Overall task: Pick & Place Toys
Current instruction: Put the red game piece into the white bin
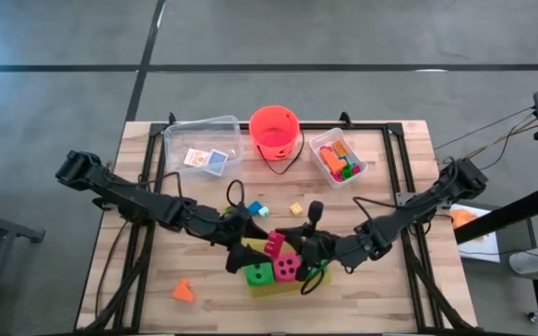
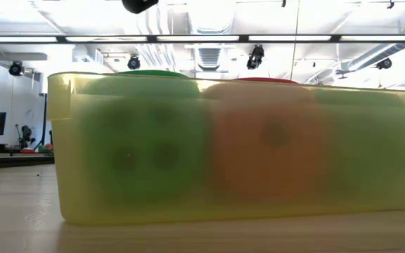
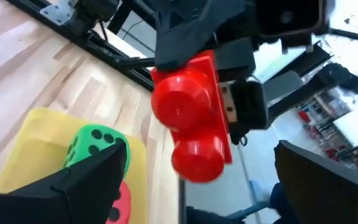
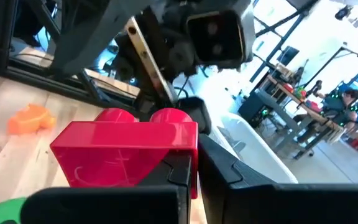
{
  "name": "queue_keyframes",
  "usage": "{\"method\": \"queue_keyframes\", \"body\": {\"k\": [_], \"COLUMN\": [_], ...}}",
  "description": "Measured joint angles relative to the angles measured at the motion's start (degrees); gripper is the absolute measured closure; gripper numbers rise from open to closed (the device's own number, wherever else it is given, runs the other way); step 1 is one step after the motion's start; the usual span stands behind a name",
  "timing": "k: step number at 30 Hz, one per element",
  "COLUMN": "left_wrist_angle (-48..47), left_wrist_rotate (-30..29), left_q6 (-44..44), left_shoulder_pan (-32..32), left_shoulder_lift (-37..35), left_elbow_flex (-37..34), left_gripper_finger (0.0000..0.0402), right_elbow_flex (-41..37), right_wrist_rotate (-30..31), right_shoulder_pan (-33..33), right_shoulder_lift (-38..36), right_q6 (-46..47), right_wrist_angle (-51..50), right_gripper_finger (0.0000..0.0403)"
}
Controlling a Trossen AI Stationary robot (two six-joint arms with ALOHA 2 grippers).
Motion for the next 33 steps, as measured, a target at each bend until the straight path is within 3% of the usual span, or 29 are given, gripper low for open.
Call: {"method": "queue_keyframes", "body": {"k": [5,9,14,18,25,29,33], "left_wrist_angle": [-10.6,-23.2,-39.4,-48.9,-52.3,-52.3,-52.3], "left_wrist_rotate": [0.0,-3.2,-7.2,-7.1,-4.1,-3.8,-4.3], "left_q6": [2.9,0.6,-10.8,-21.6,-26.1,-27.0,-27.0], "left_shoulder_pan": [-0.2,-1.5,-3.6,-5.5,-8.8,-10.3,-11.0], "left_shoulder_lift": [-3.1,-4.5,-4.7,-4.6,-4.6,-4.6,-4.6], "left_elbow_flex": [0.0,0.0,0.0,0.0,0.0,-0.1,-0.1], "left_gripper_finger": [0.0022,0.003,0.0031,0.0031,0.0031,0.0031,0.0031], "right_elbow_flex": [0.0,0.0,0.0,-0.1,-1.1,-4.1,-7.7], "right_wrist_rotate": [3.0,3.3,-8.2,-15.0,-27.0,-32.6,-34.0], "right_shoulder_pan": [-0.7,-3.2,-12.0,-21.8,-41.7,-51.4,-57.6], "right_shoulder_lift": [-2.5,-7.7,-15.8,-20.0,-21.2,-21.1,-21.1], "right_q6": [5.6,16.4,33.2,38.5,39.0,38.4,38.3], "right_wrist_angle": [-5.6,-18.0,-37.9,-47.9,-59.7,-59.6,-59.5], "right_gripper_finger": [0.0394,0.0395,0.0395,0.0395,0.0395,0.0395,0.0395]}}
